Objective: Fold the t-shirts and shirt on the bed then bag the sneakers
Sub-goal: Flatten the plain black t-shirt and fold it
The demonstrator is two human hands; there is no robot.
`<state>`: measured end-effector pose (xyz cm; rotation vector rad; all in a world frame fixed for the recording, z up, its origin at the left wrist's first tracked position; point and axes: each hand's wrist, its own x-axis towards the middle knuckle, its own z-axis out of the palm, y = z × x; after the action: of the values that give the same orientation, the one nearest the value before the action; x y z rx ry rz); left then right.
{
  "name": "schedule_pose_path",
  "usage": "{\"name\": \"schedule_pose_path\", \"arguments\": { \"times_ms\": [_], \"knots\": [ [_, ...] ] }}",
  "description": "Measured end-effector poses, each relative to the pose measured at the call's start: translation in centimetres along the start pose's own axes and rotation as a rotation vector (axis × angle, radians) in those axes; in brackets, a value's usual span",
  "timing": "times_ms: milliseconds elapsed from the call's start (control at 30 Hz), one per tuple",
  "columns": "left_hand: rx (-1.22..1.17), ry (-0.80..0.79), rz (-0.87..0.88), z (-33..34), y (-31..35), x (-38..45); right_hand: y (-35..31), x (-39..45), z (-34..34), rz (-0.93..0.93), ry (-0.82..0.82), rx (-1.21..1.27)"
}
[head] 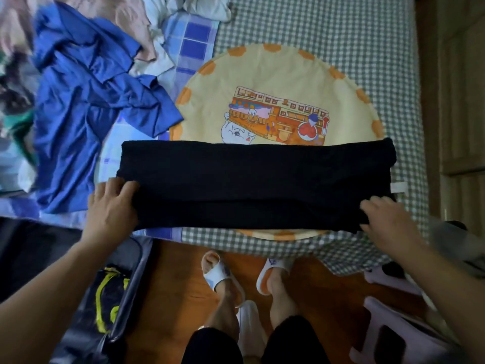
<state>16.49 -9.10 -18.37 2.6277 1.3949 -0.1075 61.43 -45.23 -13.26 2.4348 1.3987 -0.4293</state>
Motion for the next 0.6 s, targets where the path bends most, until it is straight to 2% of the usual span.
{"name": "schedule_pose_path", "arguments": {
  "times_ms": [67, 133, 167, 200, 267, 400, 467, 533, 600],
  "knots": [
    [-0.364, -0.098, -0.462, 1.4, 0.2, -0.8, -2.1, 0.0, 0.7, 0.098, -0.021, -0.089],
    [-0.932, -0.243, -1.019, 2.2, 1.4, -1.1, -5.4, 0.4, 0.6, 0.094, 0.038, -0.046],
    [-1.175, -0.311, -1.151, 3.0, 1.4, -1.4, -7.4, 0.6, 0.6, 0.062, 0.064, -0.018],
    [-1.304, -0.341, -1.175, 3.8, 1.1, -1.7, -9.3, 0.8, 0.8, 0.017, 0.076, 0.002],
    [-1.404, -0.295, -1.095, 4.3, 0.3, -2.4, -12.3, 1.3, 1.3, -0.047, 0.038, 0.048],
    [-1.550, -0.162, -1.078, 3.5, -2.0, -3.6, -14.3, 2.3, 2.3, 0.005, -0.144, 0.139],
    [-1.450, -0.119, -1.156, 3.2, -3.5, -4.4, -14.4, 2.5, 2.5, 0.020, -0.157, 0.160],
    [-1.181, -0.040, -1.238, 3.2, -4.9, -4.7, -14.4, 2.3, 2.6, 0.016, -0.163, 0.161],
    [-0.962, 0.017, -1.173, 3.0, -4.7, -3.7, -14.4, 2.1, 2.8, 0.000, -0.174, 0.140]
  ]
}}
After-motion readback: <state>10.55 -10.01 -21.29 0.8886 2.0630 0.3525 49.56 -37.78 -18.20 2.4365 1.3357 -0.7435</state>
